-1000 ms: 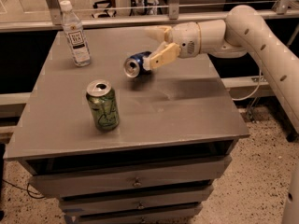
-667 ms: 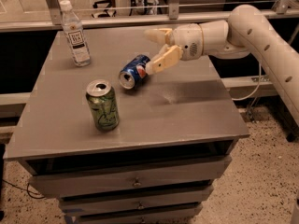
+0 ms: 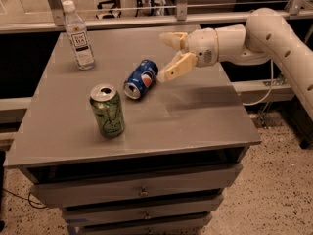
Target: Knock pepsi can over
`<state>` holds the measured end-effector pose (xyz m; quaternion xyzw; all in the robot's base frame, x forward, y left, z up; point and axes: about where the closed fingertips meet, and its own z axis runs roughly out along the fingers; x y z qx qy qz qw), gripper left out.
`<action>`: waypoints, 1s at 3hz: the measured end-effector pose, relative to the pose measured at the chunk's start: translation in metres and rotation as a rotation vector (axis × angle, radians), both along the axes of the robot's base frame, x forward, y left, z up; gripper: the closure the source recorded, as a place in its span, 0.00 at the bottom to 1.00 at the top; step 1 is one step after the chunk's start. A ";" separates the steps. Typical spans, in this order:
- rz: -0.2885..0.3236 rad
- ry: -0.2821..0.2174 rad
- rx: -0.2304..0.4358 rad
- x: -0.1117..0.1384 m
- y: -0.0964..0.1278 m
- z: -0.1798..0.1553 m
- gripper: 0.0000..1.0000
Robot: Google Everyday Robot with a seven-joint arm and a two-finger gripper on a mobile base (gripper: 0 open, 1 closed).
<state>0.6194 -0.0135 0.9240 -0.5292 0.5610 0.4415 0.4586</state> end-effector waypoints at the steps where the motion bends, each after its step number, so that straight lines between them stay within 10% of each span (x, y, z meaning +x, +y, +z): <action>1: -0.070 -0.049 -0.007 0.020 -0.030 -0.004 0.00; 3: -0.227 -0.135 -0.127 0.053 -0.096 0.014 0.00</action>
Offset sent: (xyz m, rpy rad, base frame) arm 0.0634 -0.1282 0.0168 -0.0763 -0.2028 -0.2515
